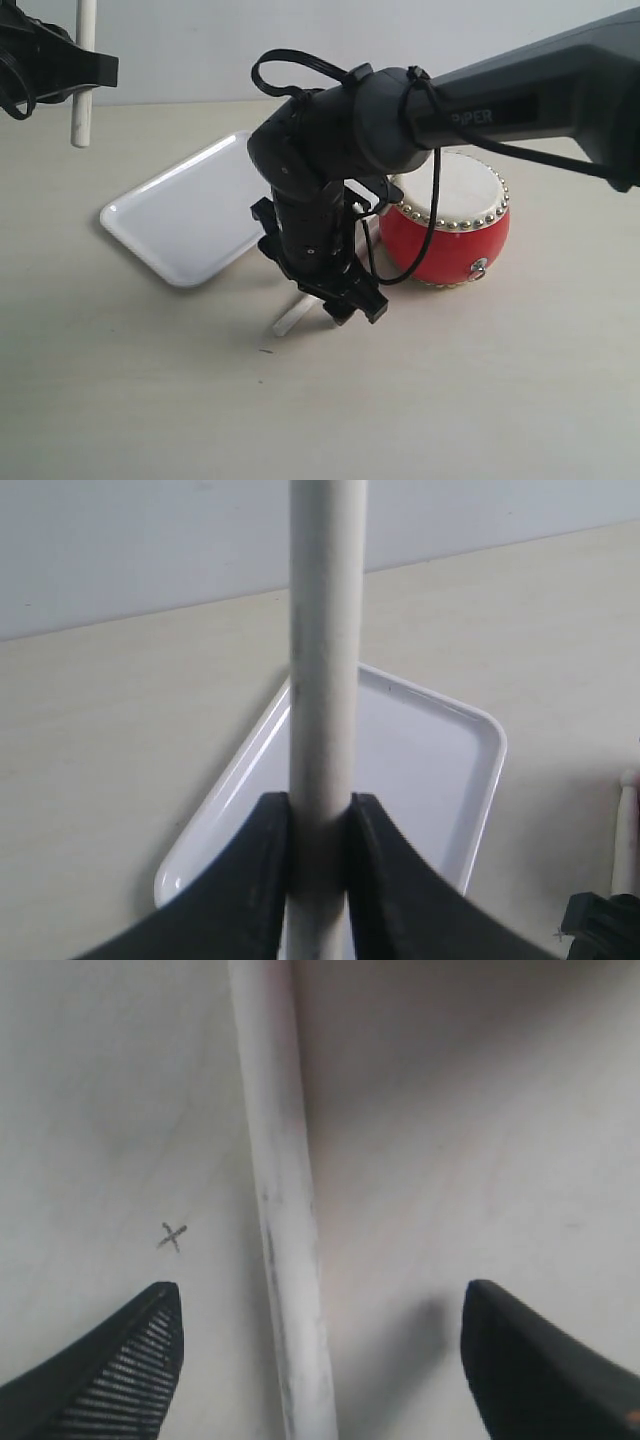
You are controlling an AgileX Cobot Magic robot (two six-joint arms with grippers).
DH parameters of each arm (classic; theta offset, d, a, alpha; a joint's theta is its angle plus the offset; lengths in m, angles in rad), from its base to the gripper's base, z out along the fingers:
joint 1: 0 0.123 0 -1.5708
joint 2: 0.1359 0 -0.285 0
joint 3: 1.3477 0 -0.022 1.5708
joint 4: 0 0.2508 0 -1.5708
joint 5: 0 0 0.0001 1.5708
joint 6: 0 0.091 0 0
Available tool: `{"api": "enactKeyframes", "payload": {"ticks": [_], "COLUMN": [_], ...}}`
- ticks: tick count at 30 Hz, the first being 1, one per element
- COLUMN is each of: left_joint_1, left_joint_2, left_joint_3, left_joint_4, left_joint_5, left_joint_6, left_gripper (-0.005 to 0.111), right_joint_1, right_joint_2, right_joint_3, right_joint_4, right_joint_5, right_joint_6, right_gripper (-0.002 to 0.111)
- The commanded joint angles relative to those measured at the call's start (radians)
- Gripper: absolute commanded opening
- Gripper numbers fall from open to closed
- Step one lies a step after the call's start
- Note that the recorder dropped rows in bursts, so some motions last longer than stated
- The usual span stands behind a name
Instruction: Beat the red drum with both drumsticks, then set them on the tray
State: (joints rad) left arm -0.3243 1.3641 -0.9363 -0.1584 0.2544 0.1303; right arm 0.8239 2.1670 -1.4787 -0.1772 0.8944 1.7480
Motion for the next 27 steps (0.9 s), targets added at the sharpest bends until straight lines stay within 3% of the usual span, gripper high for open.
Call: {"api": "enactKeyframes", "payload": {"ticks": [1, 27], "left_joint_1": [-0.006, -0.006], "left_joint_2": [-0.008, -0.008], "left_joint_3": [0.003, 0.003], "left_joint_4": [-0.004, -0.004], "left_joint_5": [-0.007, 0.013], "left_joint_6": [0.003, 0.012], "left_gripper": [0.0, 0.0], "right_joint_1": [-0.005, -0.005], "right_joint_2": [0.006, 0.01], "right_joint_3": [-0.005, -0.005], "right_joint_4": [-0.011, -0.035], "right_joint_5": [-0.003, -0.003], "right_joint_6": [-0.001, -0.001], "right_gripper": [0.072, 0.072]}}
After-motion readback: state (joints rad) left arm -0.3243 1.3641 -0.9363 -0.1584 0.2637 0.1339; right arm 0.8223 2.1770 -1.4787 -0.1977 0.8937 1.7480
